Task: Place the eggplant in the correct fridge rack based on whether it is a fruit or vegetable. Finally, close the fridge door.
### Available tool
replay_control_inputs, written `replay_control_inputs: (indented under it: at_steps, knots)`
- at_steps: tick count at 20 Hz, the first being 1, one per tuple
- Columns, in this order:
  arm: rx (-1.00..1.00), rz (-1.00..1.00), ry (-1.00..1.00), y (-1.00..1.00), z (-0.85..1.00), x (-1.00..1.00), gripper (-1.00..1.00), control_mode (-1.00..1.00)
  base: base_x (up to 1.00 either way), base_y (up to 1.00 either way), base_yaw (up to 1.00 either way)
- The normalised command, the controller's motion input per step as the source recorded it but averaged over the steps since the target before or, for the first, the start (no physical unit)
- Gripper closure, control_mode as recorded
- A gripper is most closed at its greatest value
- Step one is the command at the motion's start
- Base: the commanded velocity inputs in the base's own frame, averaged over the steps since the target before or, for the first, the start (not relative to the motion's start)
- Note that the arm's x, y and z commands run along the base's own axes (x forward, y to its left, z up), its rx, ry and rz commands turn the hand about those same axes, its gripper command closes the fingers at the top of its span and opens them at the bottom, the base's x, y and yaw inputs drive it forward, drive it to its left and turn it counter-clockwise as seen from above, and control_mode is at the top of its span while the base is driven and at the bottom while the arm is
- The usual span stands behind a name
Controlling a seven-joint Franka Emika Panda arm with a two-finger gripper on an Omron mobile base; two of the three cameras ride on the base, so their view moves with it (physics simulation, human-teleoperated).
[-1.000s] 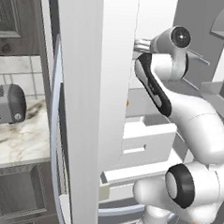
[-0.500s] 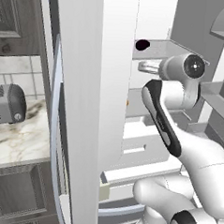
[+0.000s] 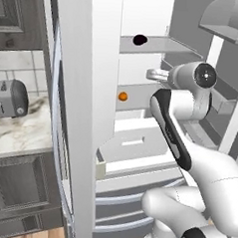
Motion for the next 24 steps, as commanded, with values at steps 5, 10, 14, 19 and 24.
replay_control_inputs:
  at_steps: [5,10,14,19,24]
  knots:
    - [0.00,0.00,0.00,0.00,0.00,0.00,-1.00,1.00,-0.45,0.00,0.00]
    - [0.00,0.00,0.00,0.00,0.00,0.00,-1.00,1.00,-0.45,0.00,0.02]
    - [0.00,0.00,0.00,0.00,0.00,0.00,-1.00,1.00,-0.14,0.01,0.12]
    - [0.00,0.00,0.00,0.00,0.00,0.00,-1.00,1.00,-0.40,0.00,0.13]
    - [0.00,0.00,0.00,0.00,0.00,0.00,-1.00,1.00,-0.33,0.01,0.09]
